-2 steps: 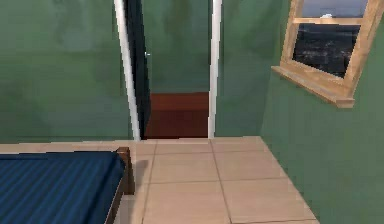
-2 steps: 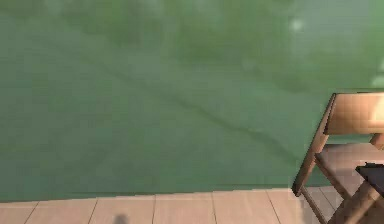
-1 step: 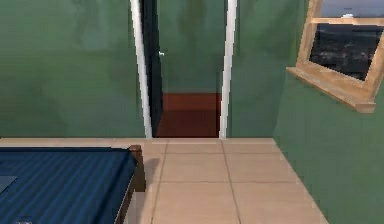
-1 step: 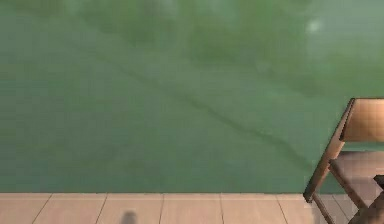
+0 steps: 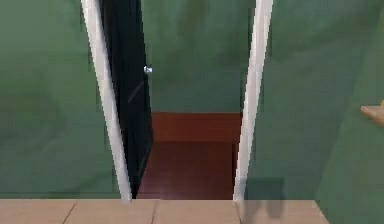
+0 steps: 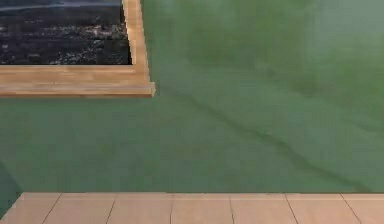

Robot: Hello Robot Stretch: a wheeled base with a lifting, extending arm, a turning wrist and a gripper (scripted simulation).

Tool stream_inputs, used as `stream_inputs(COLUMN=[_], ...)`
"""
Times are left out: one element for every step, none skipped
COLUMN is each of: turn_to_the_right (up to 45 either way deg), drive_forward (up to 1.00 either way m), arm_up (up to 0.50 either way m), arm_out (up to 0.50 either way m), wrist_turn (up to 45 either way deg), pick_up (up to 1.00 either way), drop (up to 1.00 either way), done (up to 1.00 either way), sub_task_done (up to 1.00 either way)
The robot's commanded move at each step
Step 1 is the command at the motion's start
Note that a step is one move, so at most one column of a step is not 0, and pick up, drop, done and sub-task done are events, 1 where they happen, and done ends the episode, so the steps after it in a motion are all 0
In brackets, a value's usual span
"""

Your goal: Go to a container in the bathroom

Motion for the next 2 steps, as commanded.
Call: stream_inputs(turn_to_the_right=[0.0, -15.0], drive_forward=[0.7, 0.0], arm_up=[0.0, 0.0], arm_out=[0.0, 0.0], wrist_turn=[0.0, 0.0], pick_up=[0.0, 0.0], drop=[0.0, 0.0], done=[0.0, 0.0], sub_task_done=[0.0, 0.0])
